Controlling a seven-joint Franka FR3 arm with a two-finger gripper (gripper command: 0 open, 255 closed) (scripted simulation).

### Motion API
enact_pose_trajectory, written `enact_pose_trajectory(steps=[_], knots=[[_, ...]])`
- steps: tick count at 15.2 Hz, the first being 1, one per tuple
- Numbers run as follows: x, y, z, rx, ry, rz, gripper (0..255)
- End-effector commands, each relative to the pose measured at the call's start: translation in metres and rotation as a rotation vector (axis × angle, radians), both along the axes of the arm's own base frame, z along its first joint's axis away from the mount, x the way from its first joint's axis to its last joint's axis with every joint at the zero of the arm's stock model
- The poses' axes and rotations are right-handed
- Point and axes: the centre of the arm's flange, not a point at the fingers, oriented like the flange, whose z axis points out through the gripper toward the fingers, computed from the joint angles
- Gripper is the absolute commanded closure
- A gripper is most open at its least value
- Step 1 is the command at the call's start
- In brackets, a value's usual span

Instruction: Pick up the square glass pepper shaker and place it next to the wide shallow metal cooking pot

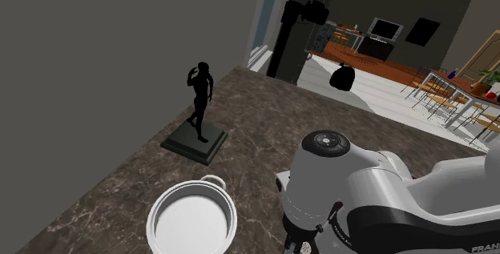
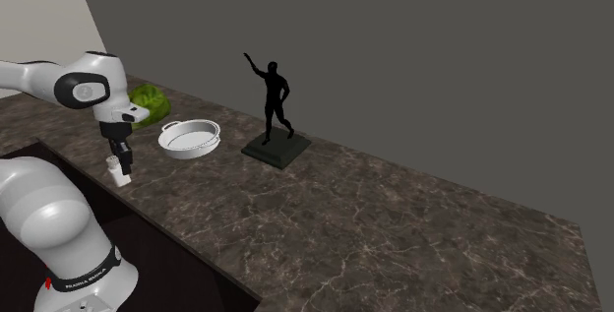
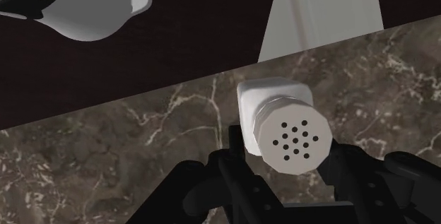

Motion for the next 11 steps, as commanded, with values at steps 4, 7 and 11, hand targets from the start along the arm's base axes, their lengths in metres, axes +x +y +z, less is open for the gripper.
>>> enact_pose_trajectory(steps=[4,7,11], knots=[[0.0,0.0,0.0,0.0,0.0,0.0,0],[0.0,0.0,0.0,0.0,0.0,0.0,0],[0.005,0.002,0.026,0.0,0.0,0.0,0]])
